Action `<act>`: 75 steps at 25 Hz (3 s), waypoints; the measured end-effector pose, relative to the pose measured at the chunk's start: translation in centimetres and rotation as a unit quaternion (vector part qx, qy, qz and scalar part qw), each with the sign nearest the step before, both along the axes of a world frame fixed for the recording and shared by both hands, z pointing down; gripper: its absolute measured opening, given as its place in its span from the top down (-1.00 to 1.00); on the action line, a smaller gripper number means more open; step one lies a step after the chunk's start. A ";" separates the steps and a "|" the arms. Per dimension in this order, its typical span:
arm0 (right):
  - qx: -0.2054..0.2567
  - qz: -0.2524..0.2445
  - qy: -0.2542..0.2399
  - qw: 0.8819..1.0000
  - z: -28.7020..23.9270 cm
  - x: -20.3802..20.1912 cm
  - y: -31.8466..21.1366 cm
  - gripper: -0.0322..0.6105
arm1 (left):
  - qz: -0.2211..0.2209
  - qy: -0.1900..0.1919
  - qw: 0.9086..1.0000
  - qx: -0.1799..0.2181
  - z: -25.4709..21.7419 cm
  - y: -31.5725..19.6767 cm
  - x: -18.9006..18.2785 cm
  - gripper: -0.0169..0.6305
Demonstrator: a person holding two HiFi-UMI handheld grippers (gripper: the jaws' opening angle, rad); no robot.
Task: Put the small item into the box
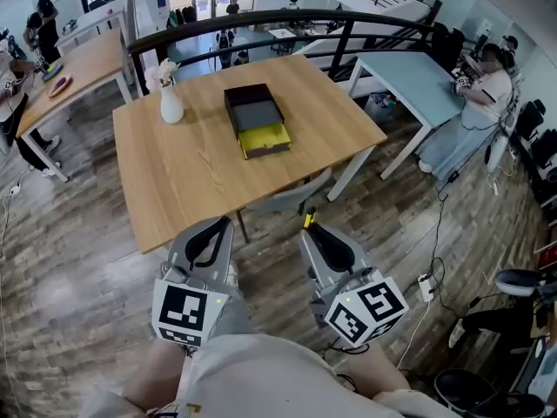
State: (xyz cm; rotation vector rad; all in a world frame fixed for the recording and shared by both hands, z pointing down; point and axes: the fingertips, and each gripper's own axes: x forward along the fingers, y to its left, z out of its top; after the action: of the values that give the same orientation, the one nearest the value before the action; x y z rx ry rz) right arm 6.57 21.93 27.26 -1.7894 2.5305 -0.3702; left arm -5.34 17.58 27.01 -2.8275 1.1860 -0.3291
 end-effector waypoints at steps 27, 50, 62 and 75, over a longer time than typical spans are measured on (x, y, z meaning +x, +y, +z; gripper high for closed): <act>-0.042 0.015 0.016 0.999 0.6 -0.4 -30.8 0.70 | 0.037 -0.033 0.998 -0.042 2.5 -29.8 0.5 0.94; -0.061 0.030 0.021 0.997 0.9 0.6 -41.2 0.70 | 0.040 -0.023 0.997 -0.063 3.8 -40.2 0.6 0.94; -0.064 -0.009 0.005 0.998 2.0 3.1 -42.2 0.70 | 0.008 -0.044 0.997 -0.061 3.9 -40.2 3.0 0.94; -0.112 -0.026 0.001 0.993 5.0 4.3 -44.7 0.70 | 0.015 -0.052 0.996 -0.072 5.4 -42.2 5.4 0.94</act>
State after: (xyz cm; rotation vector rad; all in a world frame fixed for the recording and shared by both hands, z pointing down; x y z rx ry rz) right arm 10.82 -22.81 32.22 -1.7937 2.6321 -0.6817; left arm 0.09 -24.58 32.45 -2.9036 1.1432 -0.5764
